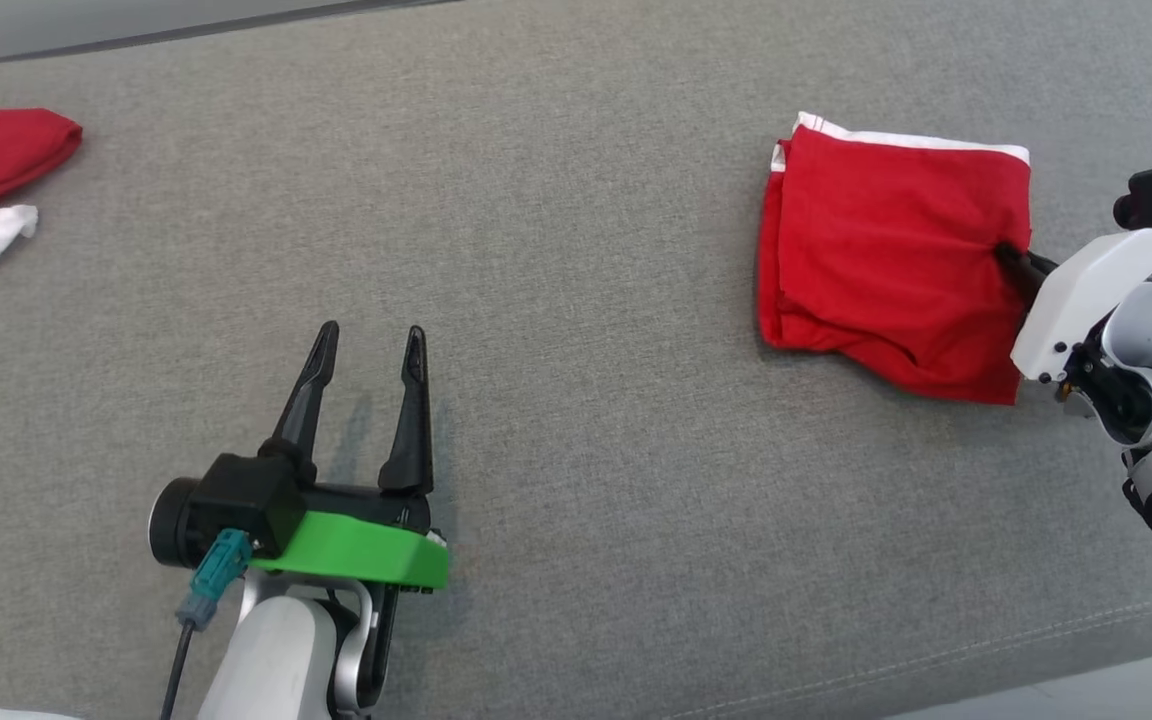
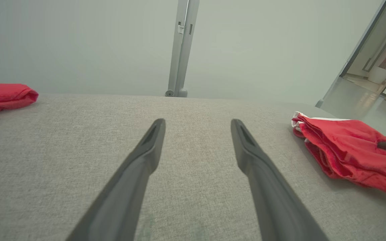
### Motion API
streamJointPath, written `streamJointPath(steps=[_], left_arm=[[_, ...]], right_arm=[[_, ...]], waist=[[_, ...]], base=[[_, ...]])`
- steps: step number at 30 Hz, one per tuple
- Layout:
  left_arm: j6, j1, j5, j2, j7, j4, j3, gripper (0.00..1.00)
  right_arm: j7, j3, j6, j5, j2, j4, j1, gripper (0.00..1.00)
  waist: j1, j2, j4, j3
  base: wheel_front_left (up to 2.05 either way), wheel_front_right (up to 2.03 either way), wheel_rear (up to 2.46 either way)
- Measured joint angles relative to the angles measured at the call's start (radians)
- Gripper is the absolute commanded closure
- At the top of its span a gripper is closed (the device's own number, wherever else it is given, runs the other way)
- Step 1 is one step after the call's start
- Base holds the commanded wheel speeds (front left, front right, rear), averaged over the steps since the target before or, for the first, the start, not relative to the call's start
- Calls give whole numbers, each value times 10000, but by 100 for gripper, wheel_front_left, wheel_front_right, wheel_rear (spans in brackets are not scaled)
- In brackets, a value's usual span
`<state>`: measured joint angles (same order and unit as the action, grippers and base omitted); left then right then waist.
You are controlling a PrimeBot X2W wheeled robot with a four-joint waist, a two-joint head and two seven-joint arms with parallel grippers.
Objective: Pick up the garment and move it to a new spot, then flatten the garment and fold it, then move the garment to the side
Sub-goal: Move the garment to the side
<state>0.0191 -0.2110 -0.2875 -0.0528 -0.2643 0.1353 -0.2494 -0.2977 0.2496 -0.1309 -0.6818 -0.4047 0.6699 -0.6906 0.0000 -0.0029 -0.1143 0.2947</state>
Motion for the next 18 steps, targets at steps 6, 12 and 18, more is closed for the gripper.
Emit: streamJointPath(steps=[6, 12, 18], left_arm=[[86, -400, 188, -111, 50, 8, -190, 0], [71, -589, 334, -270, 176, -199, -288, 0], [54, -685, 382, -368, 270, -389, -368, 0]], right_arm=[[439, -201, -2, 454, -150, 525, -643, 100], [899, -487, -2, 1331, -479, 1438, -1689, 100], [1246, -750, -2, 2360, -941, 2468, -2805, 100]], waist=[[0, 0, -447, 741], [0, 0, -278, 1251], [0, 0, 131, 1569]], base=[[0, 0, 0], [0, 0, 0], [0, 0, 0]])
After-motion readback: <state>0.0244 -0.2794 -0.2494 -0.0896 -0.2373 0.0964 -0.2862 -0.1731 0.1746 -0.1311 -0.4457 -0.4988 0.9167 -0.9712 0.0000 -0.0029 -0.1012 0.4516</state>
